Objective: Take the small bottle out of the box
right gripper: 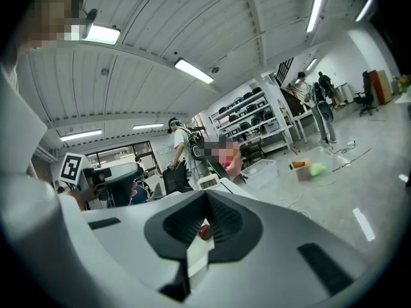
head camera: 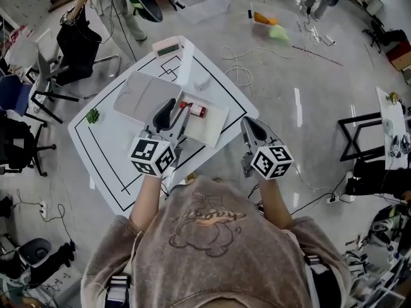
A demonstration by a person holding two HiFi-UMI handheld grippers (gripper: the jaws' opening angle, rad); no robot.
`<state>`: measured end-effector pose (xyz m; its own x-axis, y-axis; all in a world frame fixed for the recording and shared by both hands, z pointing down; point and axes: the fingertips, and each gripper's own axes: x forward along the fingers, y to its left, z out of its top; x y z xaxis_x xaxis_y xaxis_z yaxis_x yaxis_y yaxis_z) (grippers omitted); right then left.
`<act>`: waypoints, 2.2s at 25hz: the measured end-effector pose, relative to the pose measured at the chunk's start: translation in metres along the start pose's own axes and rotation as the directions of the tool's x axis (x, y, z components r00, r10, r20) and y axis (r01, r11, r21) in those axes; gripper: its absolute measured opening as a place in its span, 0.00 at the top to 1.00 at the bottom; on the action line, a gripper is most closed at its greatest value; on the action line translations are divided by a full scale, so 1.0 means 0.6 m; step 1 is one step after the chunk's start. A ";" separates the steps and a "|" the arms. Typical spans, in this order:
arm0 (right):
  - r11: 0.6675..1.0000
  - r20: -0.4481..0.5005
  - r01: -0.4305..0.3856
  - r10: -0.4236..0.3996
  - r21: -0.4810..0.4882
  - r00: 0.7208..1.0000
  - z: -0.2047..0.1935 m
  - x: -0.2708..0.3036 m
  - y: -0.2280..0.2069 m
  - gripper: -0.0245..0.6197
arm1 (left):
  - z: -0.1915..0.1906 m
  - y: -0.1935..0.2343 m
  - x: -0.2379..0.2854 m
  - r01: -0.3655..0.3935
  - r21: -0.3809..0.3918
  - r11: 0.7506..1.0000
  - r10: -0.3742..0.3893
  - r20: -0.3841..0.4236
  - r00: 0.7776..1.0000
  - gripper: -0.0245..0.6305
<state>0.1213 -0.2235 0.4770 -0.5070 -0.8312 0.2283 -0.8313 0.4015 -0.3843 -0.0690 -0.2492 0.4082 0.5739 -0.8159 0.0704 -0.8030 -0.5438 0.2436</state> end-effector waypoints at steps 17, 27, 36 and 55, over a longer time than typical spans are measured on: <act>1.000 -0.006 0.005 -0.005 0.011 1.000 -0.007 -0.002 -0.006 0.97 | -0.027 -0.006 0.035 0.114 0.115 0.987 -0.097 -0.148 0.984 0.40; 0.999 -0.009 0.018 -0.018 0.027 1.000 -0.013 -0.010 -0.009 0.97 | -0.109 0.000 0.069 0.283 0.327 0.902 -0.130 -0.419 0.899 0.38; 0.998 -0.002 0.042 -0.042 0.039 0.999 -0.015 -0.028 -0.023 0.97 | -0.196 0.019 0.097 0.421 0.382 0.822 -0.120 -0.608 0.785 0.37; 0.988 0.005 0.136 -0.137 0.079 0.991 -0.030 -0.072 -0.054 0.97 | -0.355 0.039 0.140 0.727 0.405 0.555 -0.040 -0.860 0.509 0.37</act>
<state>0.1661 -0.1939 0.4956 -0.3874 -0.8802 0.2740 -0.8719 0.2533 -0.4191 -0.0055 -0.2888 0.6262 0.4627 -0.2251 0.8575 -0.0938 -0.9742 -0.2051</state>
